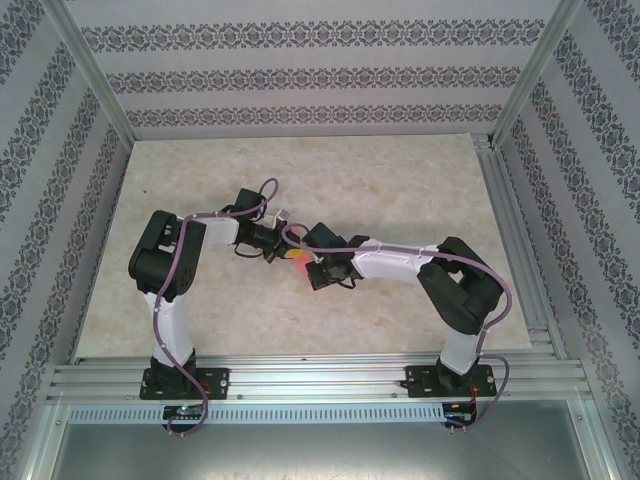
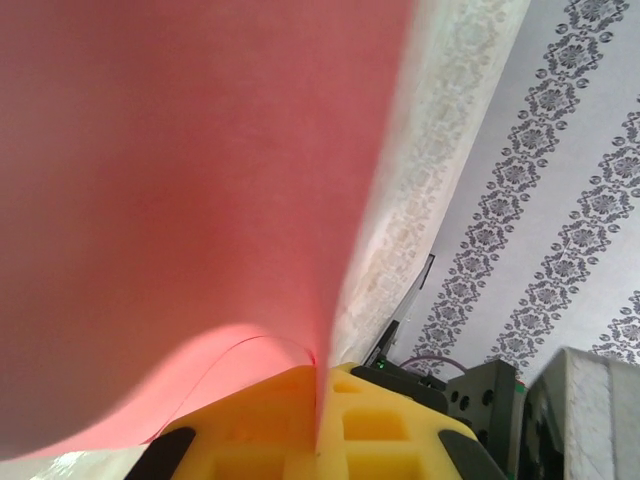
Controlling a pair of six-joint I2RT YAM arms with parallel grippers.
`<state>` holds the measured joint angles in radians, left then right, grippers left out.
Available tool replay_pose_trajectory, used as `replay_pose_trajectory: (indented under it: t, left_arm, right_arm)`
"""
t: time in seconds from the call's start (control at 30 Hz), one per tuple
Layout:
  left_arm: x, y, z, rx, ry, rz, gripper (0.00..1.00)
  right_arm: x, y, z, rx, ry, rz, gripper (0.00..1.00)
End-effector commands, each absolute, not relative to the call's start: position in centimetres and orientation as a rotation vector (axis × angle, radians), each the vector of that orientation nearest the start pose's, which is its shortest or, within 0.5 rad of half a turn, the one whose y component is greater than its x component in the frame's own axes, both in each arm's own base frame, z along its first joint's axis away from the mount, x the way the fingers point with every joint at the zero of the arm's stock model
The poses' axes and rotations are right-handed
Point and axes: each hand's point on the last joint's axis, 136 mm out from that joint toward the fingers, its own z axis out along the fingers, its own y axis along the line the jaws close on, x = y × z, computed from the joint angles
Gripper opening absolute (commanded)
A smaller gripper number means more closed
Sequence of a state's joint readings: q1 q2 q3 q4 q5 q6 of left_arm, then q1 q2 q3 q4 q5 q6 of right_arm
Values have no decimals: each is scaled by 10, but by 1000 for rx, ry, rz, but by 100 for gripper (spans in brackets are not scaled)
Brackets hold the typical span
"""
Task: Fold a paper plane with a square sheet of paper (pick it up from the middle)
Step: Fold the wing for the fifth time at the center of the table.
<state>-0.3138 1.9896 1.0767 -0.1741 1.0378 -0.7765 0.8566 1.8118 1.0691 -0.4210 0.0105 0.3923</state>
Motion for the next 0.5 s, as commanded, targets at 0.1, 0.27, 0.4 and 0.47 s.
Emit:
replay_pose_trajectory:
  t: [0.1, 0.27, 0.4, 0.47]
  left_arm:
    - [333, -252, 60, -239, 2780, -1673, 0]
    - [336, -242, 67, -222, 2773, -1651, 0]
    - [337, -238, 65, -243, 2771, -1658, 0]
    - [337, -238, 67, -229, 2772, -1661, 1]
  right_arm:
    - [264, 303, 35, -675, 2662, 301, 19]
    - [262, 309, 48, -629, 2630, 401, 25]
    - [254, 316, 44, -652, 2638, 461, 25]
    - [254, 318, 44, -658, 2632, 455, 25]
